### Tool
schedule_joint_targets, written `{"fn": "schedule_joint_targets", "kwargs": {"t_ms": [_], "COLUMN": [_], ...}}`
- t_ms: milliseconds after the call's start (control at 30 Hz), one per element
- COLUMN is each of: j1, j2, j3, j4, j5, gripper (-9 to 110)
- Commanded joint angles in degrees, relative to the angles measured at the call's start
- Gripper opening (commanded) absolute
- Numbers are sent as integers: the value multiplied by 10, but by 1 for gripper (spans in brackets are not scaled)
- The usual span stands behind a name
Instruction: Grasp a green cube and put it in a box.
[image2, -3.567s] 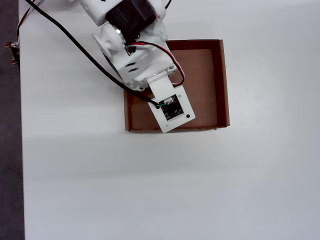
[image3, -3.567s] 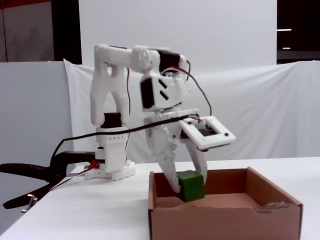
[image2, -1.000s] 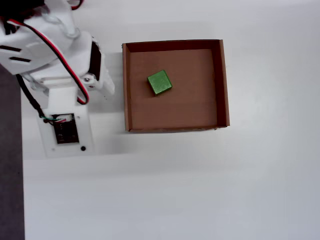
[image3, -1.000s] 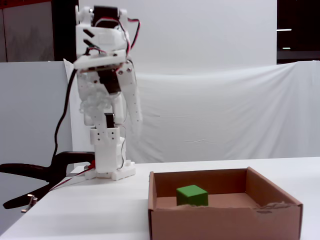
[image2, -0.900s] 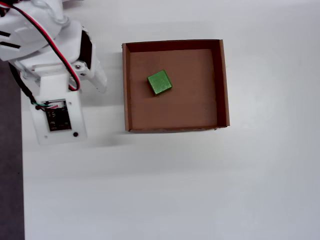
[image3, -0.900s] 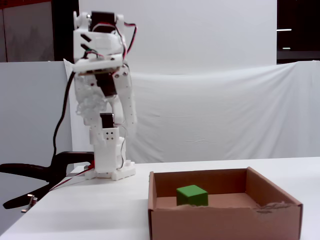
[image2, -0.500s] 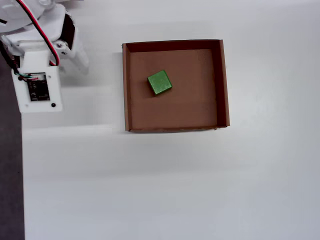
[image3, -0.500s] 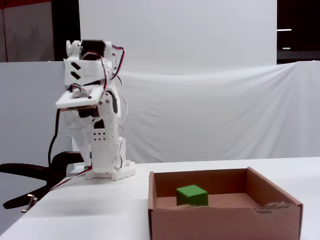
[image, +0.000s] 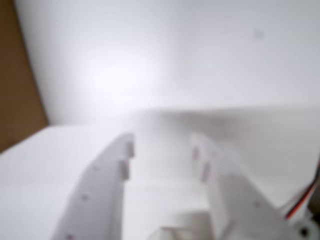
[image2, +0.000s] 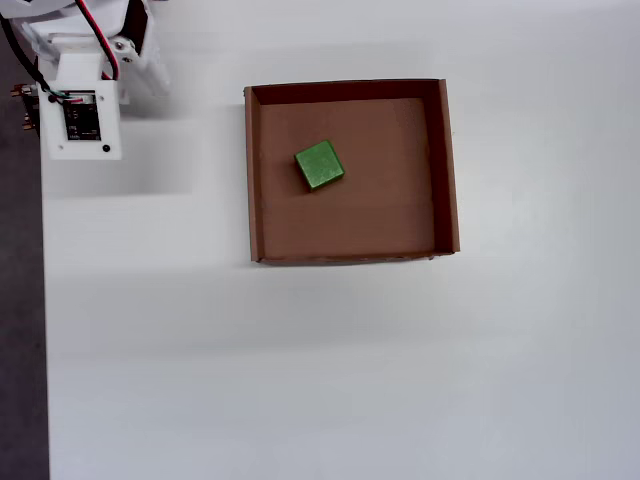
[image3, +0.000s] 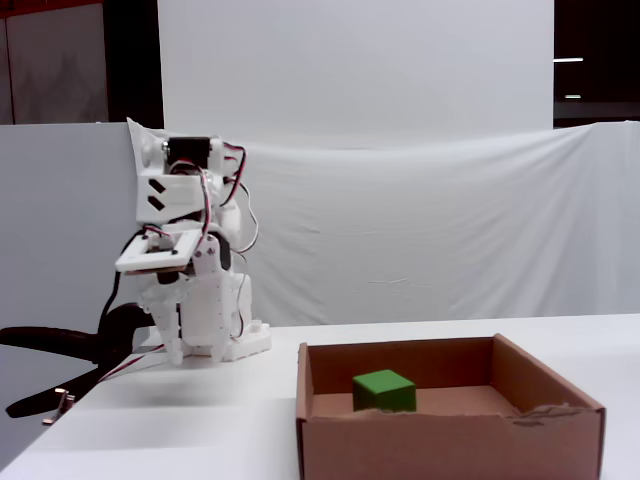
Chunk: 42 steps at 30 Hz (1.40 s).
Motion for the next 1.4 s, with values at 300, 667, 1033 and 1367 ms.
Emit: {"fn": "schedule_joint_targets", "kwargs": {"t_ms": [300,667,1033,1367], "j1": [4,-12,-19,-24], "j2": [185,250,250,250], "j3": [97,112,113,113], "j4": [76,142,142,131], "j5": [-27,-30,-25,86], "gripper": [15,15,16,19]}}
